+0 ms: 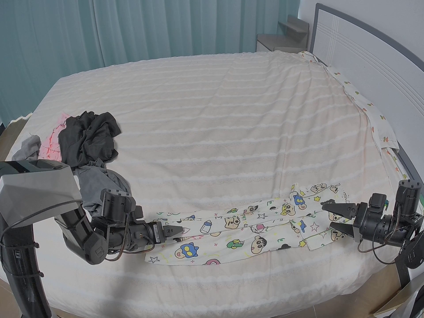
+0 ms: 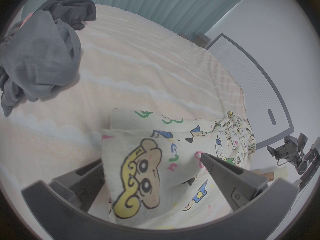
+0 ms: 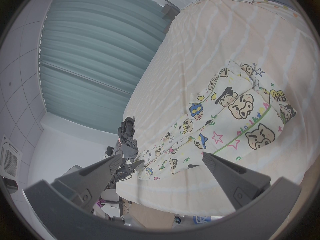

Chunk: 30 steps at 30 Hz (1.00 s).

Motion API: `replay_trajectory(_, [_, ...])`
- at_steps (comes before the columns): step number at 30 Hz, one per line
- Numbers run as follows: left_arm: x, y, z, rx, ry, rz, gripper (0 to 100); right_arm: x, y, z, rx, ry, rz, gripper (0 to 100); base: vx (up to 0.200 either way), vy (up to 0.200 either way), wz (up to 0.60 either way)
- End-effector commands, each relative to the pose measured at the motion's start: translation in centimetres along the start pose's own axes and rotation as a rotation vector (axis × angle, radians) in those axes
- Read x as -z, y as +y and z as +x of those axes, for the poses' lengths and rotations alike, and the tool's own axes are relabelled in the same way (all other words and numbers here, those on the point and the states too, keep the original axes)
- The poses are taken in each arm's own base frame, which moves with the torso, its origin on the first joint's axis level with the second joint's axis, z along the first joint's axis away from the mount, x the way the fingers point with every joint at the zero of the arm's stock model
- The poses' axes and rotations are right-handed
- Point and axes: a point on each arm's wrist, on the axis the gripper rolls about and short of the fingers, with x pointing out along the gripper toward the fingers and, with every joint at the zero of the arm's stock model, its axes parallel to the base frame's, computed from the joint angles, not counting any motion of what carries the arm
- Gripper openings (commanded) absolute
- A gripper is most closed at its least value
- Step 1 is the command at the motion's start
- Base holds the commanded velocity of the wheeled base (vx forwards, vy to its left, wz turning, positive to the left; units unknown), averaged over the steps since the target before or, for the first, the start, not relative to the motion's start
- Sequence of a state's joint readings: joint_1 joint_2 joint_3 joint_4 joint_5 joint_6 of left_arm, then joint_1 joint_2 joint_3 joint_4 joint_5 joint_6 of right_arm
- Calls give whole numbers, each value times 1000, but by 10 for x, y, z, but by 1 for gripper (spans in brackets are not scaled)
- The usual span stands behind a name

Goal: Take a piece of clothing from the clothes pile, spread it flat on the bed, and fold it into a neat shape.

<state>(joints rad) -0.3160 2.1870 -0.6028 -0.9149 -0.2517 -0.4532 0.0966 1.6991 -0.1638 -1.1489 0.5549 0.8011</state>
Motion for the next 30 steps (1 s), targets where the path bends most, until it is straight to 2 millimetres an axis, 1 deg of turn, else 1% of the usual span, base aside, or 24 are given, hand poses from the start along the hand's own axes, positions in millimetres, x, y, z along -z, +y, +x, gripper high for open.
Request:
replay_trajectory(1, [4, 0, 4, -1, 15, 1, 0, 0, 0, 0, 0, 0, 0, 100, 0, 0, 0])
replay_trajectory(8, [7, 0, 4, -4, 26, -1, 0, 0, -1, 0, 2, 0, 1, 100, 0, 0, 0])
replay_trajectory(15, [4, -2, -7, -5, 11, -2, 0, 0, -1, 0, 2, 1, 3, 100, 0, 0, 0])
replay_trajectory(19, [1, -3, -23, -6, -10, -6, 0, -1, -1, 0, 4, -2, 5, 100, 0, 0, 0])
replay_trajectory(21, [1, -3, -27, -9, -12, -7, 0, -1, -1, 0, 4, -2, 6, 100, 0, 0, 0])
replay_trajectory(30, [-4, 16, -63, -54, -55, -59, 0, -1, -2, 0, 5, -2, 8, 100, 0, 0, 0])
